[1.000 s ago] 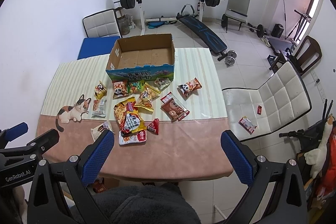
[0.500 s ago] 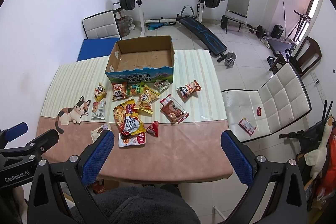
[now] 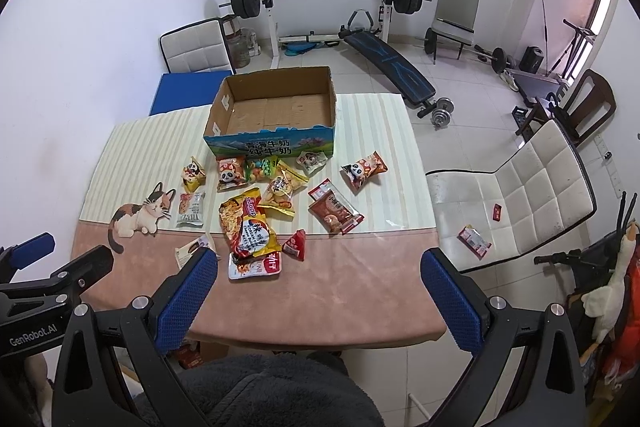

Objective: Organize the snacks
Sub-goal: 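Grasp the yellow Seaaap noodle bag with the left tool while the right tool grasps the yellow bread bag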

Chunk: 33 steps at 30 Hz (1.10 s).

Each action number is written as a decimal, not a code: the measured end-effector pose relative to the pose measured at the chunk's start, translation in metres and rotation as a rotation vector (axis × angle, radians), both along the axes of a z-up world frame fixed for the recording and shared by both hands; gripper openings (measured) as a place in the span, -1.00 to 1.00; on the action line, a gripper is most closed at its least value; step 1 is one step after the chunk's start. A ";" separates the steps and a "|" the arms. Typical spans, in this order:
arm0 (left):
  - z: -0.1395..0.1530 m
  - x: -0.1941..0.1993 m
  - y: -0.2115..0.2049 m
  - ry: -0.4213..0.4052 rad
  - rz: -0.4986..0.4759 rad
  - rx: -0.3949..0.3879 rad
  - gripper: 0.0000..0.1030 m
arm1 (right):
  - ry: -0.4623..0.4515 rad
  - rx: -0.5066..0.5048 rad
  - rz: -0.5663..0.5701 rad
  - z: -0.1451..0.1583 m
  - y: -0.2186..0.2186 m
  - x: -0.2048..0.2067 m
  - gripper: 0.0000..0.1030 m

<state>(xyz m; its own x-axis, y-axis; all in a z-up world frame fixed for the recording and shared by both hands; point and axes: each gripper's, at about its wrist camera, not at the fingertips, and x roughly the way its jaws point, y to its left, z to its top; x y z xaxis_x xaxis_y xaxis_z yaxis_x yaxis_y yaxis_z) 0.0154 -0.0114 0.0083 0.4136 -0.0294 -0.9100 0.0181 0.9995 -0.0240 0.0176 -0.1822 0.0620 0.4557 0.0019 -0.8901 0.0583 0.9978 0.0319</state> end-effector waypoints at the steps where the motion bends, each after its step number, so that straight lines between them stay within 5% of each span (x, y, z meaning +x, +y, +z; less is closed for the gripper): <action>1: 0.000 0.000 0.000 0.002 0.000 0.000 1.00 | 0.001 0.000 -0.001 0.000 0.000 0.000 1.00; 8: -0.003 0.003 0.001 0.010 0.002 -0.009 1.00 | 0.011 0.025 -0.010 -0.007 -0.002 0.003 1.00; 12: -0.029 0.020 0.011 0.044 0.048 -0.032 1.00 | 0.042 0.084 -0.049 -0.034 -0.015 0.018 1.00; 20: -0.139 0.093 0.038 0.266 0.179 -0.106 1.00 | 0.225 0.160 -0.088 -0.149 -0.026 0.084 1.00; 27: -0.257 0.154 0.043 0.500 0.270 -0.252 1.00 | 0.421 0.160 -0.078 -0.264 -0.029 0.135 1.00; 33: -0.346 0.199 0.029 0.636 0.320 -0.292 1.00 | 0.497 0.164 -0.085 -0.325 -0.035 0.167 1.00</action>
